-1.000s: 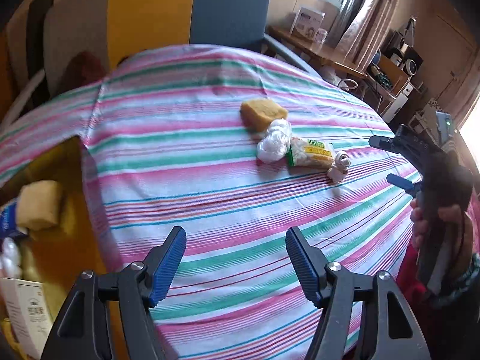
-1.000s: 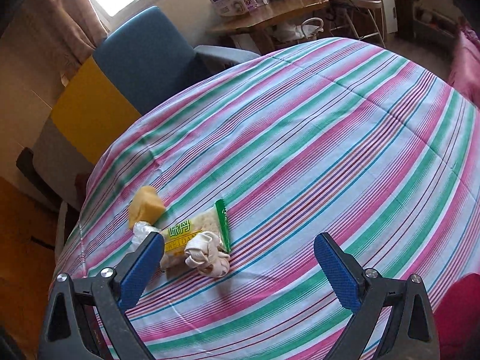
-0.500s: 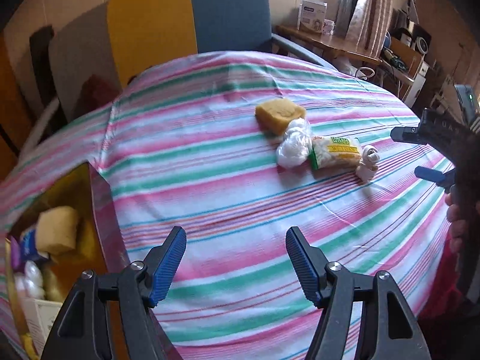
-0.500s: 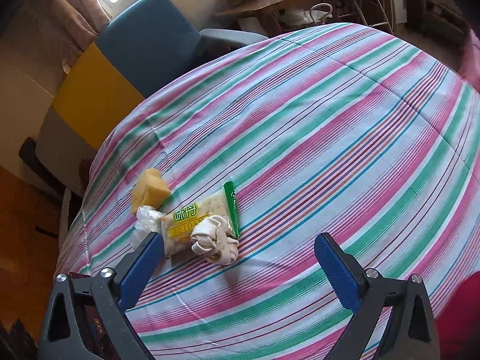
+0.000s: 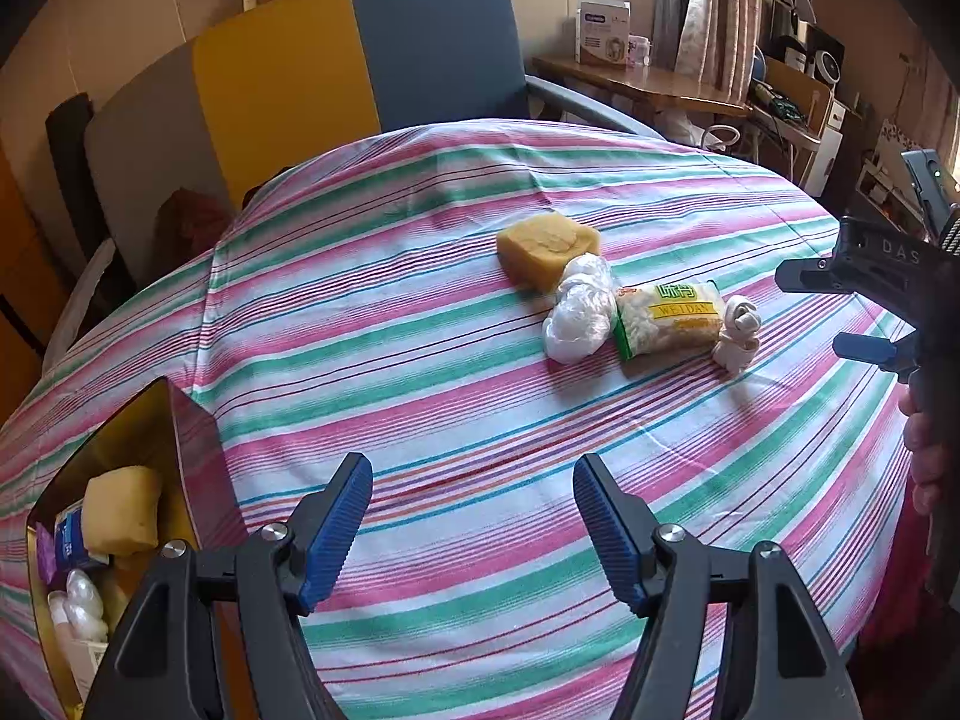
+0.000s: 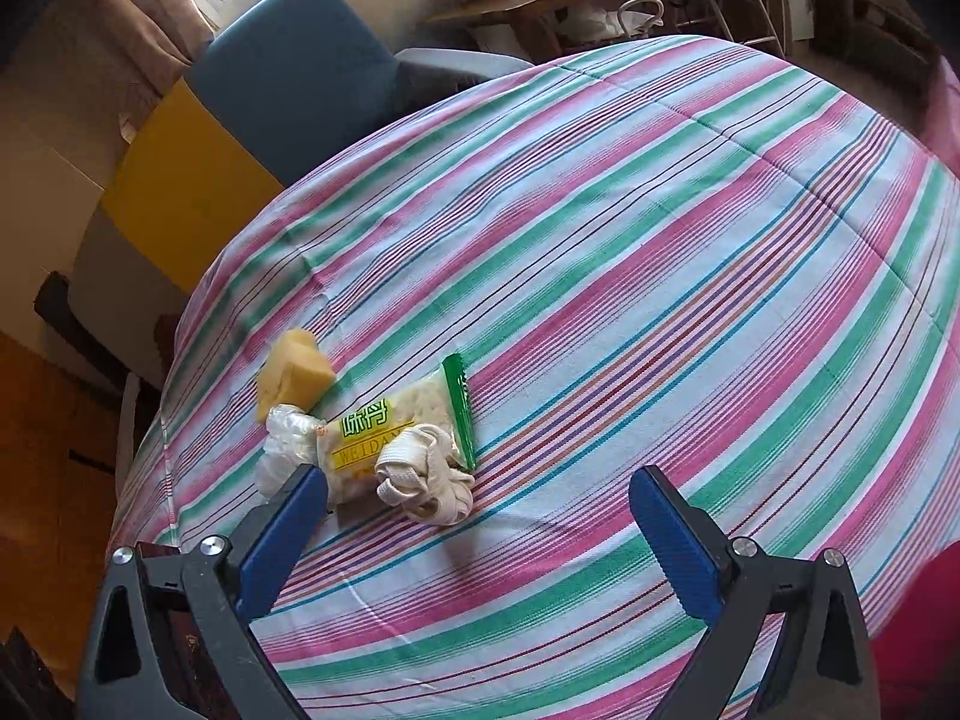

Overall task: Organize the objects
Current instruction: 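Move both tools back to the remaining items on the table, then grasp the clear plastic bag with the left tool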

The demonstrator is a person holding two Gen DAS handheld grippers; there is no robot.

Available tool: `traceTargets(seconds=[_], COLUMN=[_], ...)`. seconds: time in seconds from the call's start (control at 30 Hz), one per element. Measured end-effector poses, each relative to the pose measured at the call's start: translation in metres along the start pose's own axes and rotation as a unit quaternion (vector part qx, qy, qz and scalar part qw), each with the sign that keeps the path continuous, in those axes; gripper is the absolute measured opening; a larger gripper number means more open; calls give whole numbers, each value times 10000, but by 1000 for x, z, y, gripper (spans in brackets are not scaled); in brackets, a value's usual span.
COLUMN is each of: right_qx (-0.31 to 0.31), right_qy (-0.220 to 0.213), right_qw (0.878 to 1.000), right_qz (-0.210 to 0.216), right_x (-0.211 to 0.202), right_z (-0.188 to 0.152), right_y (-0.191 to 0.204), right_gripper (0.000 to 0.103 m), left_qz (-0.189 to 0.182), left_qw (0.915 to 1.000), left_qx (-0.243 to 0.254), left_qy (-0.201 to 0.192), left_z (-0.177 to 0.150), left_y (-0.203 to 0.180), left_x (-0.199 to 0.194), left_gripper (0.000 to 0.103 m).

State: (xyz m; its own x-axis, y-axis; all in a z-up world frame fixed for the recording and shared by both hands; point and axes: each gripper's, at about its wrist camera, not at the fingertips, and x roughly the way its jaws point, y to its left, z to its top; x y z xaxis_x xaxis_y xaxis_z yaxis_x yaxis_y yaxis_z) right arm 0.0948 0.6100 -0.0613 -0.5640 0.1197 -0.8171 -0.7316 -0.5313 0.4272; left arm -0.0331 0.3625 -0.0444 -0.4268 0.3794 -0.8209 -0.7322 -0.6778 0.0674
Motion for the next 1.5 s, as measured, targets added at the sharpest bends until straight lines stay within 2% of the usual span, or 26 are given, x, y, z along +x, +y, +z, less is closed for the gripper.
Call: traceTargets(seconds=[0.33, 0.43, 0.67, 0.77, 0.9, 1.0, 1.07, 1.17, 1.2, 1.23, 1.27, 1.37, 1.43, 1.5], right_qx=[56, 112, 201, 216, 248, 264, 259, 241, 229, 207, 182, 124, 68, 15], right_qy=[40, 49, 98, 111, 145, 153, 166, 188, 200, 210, 211, 195, 162, 149], right_qw=[10000, 9999, 9997, 9996, 9994, 9993, 9993, 9994, 9994, 9995, 9995, 9997, 9998, 9999], right_qz=[61, 79, 116, 141, 182, 204, 219, 182, 170, 144, 112, 47, 14, -11], right_x=[0, 0, 2, 2, 2, 2, 2, 4, 5, 6, 7, 8, 9, 10], right_z=[1, 1, 2, 2, 2, 1, 1, 0, 0, -1, -1, -2, -1, 0], right_y=[0, -1, -2, -1, -1, -1, -1, 1, 1, 2, 2, 2, 4, 7], right_gripper=[101, 102, 102, 102, 102, 102, 102, 102, 102, 102, 102, 102, 102, 102], left_qz=[-179, -447, -1138, -1107, -1188, -1022, -932, -927, -942, -855, -711, -742, -646, -684], left_qw=[9998, 9986, 9882, 9889, 9902, 9939, 9947, 9931, 9917, 9942, 9957, 9931, 9945, 9951], left_qx=[4, -168, -798, -758, -625, -414, -435, -575, -658, -551, -479, -860, -742, -627], left_qy=[105, 238, 641, 635, 379, 66, -4, 422, 577, 343, 351, 288, 356, 340], left_z=[11, 15, 29, 40, 59, 74, 81, 86, 84, 82, 82, 79, 80, 78], left_y=[-9, -7, 1, -4, -15, -26, -30, -30, -30, -31, -32, -23, -21, -19], left_x=[18, 30, 58, 67, 73, 83, 96, 130, 142, 139, 139, 136, 135, 134], left_gripper=[70, 70, 69, 69, 69, 69, 69, 69, 67, 67, 64, 53, 39, 37])
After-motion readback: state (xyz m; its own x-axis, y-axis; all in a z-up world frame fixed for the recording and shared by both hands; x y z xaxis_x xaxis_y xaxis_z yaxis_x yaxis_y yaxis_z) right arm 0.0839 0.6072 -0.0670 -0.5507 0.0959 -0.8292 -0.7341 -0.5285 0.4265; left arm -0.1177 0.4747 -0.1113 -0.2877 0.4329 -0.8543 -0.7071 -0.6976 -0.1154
